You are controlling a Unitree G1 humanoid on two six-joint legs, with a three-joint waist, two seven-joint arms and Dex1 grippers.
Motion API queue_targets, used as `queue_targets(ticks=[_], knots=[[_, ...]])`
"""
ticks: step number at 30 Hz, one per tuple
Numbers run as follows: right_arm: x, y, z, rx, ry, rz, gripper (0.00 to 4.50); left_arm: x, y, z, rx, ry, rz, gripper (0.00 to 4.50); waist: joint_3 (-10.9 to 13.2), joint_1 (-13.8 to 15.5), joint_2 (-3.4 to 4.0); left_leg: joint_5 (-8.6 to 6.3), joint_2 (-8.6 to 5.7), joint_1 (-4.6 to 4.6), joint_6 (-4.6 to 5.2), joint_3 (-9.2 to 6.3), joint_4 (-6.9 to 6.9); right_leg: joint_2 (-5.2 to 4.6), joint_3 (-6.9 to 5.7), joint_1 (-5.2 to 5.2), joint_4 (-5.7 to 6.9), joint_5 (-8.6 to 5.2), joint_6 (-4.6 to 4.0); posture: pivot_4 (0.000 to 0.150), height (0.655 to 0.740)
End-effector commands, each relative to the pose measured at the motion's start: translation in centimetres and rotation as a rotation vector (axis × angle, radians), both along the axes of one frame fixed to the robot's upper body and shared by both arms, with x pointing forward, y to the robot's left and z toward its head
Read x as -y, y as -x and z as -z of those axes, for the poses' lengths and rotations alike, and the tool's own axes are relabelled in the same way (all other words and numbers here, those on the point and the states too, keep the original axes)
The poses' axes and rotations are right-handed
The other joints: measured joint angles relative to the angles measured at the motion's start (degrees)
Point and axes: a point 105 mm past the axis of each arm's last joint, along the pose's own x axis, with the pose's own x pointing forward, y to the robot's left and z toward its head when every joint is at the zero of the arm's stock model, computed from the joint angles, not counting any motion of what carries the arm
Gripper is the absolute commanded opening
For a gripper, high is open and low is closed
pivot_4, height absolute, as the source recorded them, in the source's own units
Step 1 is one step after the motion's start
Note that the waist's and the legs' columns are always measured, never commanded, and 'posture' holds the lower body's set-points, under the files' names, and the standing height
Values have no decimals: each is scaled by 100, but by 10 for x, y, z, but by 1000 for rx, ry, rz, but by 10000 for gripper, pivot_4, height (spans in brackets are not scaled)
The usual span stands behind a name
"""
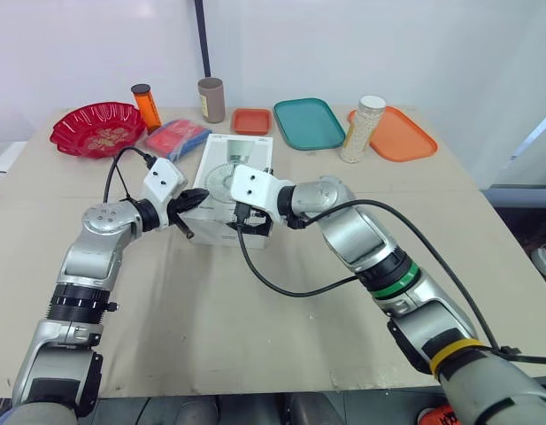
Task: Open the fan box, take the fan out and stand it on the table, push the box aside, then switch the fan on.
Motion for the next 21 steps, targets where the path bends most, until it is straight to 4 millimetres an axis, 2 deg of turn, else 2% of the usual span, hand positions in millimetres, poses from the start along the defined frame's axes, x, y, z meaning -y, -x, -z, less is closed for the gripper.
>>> queue_targets(ticks=[1,12,17,21], knots=[[-3,-2,-20,72,-22,-5,45000,3,3,6,0,-26,7,302,0,0,0,0,0,0,0,0,0,0,0,0,0,0,0,1500,7400],[-4,-5,-25,96,-14,0,45000,3,3,6,2,-24,10,302,0,0,0,0,0,1,0,0,1,0,0,0,1,0,0,1500,7400],[-2,-4,-34,87,-42,0,45000,1,4,28,-25,-120,20,302,-1,1,0,0,0,1,0,0,0,0,0,1,1,0,0,1500,7400],[2,-10,-35,92,-47,26,45000,2,3,31,-32,-107,24,302,-2,1,2,0,0,5,0,0,1,-1,0,4,2,0,0,1500,7400]])
